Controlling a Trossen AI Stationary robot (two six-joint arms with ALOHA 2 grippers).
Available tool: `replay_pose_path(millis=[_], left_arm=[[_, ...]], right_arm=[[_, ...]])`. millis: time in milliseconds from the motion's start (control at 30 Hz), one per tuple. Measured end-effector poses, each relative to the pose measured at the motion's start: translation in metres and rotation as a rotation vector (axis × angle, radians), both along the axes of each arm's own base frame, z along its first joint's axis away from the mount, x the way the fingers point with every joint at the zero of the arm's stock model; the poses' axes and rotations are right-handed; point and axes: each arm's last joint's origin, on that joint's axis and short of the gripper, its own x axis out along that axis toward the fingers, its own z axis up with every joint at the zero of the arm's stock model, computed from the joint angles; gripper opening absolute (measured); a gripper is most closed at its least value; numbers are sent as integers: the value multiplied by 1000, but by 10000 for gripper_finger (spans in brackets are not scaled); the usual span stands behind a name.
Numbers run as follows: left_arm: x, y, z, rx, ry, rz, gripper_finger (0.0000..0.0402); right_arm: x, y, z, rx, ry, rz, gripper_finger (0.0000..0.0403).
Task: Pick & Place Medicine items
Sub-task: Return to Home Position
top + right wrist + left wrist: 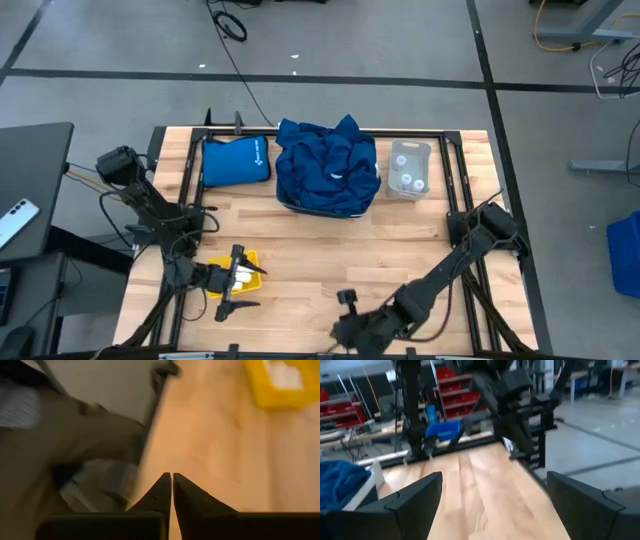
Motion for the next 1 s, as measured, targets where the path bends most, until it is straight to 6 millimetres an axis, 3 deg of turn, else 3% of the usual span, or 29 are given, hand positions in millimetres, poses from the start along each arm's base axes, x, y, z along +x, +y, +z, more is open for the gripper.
replay_pose_path(millis=[200, 300, 433, 533, 633, 1000], left_arm=[[-25, -10, 14, 89, -84, 79, 362], [-46, -8, 32, 55, -112, 74, 362], [-65, -6, 40, -40, -70, -106, 360], [-55, -3, 26, -103, 68, -238, 351], [-36, -1, 12, -106, 152, -252, 340], [-26, 4, 13, -86, 109, -155, 329]], right_arm=[[-22, 16, -7, 56, -94, 57, 4], [-35, 7, 1, 73, -127, 27, 8], [-51, -10, 18, 97, -172, 27, 18], [-64, -23, 29, 120, -220, 43, 19], [-74, -33, 35, 154, -273, 60, 20], [-104, -61, 47, 301, -515, 162, 20]])
